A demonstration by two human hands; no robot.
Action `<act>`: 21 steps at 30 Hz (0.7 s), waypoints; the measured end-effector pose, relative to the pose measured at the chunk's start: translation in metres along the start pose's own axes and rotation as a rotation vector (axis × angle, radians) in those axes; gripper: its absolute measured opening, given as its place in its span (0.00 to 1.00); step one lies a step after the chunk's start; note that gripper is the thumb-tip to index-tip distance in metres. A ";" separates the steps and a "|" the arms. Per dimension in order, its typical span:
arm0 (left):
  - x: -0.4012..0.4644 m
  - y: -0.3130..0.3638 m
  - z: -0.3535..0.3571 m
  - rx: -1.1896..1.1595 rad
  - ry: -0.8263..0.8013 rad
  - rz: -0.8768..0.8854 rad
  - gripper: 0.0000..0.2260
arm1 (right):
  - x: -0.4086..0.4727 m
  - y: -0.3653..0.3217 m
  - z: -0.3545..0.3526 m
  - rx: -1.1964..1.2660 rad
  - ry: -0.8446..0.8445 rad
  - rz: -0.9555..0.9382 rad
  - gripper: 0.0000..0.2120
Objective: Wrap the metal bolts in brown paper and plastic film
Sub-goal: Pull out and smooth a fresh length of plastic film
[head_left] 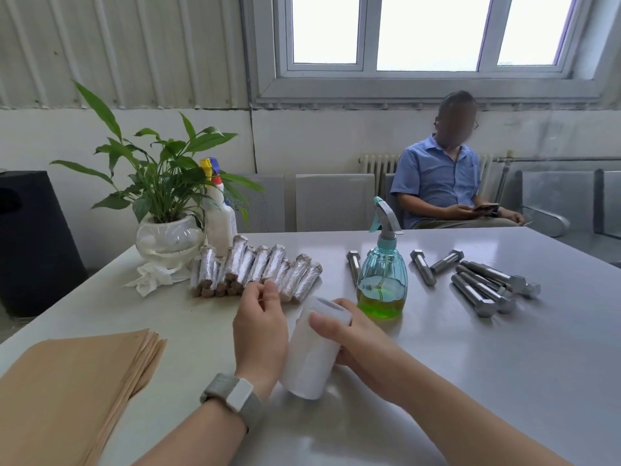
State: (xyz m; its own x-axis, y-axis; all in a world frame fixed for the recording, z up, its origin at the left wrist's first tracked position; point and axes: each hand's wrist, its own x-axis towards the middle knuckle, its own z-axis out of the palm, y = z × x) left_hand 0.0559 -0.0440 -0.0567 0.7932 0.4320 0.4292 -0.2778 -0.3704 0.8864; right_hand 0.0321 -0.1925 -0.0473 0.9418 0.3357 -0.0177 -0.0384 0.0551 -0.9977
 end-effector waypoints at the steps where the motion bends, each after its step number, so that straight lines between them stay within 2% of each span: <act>1: 0.003 -0.001 -0.003 -0.006 0.007 -0.004 0.14 | 0.001 0.000 0.003 0.060 0.016 -0.015 0.33; 4: 0.013 -0.005 -0.013 -0.113 -0.049 -0.058 0.14 | 0.002 -0.005 0.003 0.200 0.062 -0.001 0.28; 7: 0.016 -0.006 -0.019 -0.428 -0.148 -0.275 0.13 | 0.003 -0.006 -0.009 0.361 0.041 0.113 0.22; 9: 0.021 -0.005 -0.025 -0.640 -0.209 -0.428 0.14 | 0.000 -0.010 -0.015 0.382 -0.052 0.186 0.26; 11: 0.027 -0.006 -0.031 -0.746 -0.263 -0.505 0.13 | 0.000 -0.011 -0.020 0.339 -0.092 0.194 0.31; 17: 0.035 -0.007 -0.038 -0.707 -0.279 -0.524 0.11 | 0.003 -0.007 -0.026 0.388 -0.017 0.083 0.24; 21: 0.038 -0.007 -0.040 -0.626 -0.252 -0.467 0.10 | 0.004 -0.008 -0.026 0.345 0.044 0.078 0.37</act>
State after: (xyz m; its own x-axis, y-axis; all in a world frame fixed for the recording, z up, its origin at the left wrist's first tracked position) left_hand 0.0659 0.0077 -0.0394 0.9792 0.2026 0.0059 -0.0804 0.3619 0.9287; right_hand 0.0452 -0.2159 -0.0414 0.9447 0.3112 -0.1034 -0.2144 0.3474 -0.9129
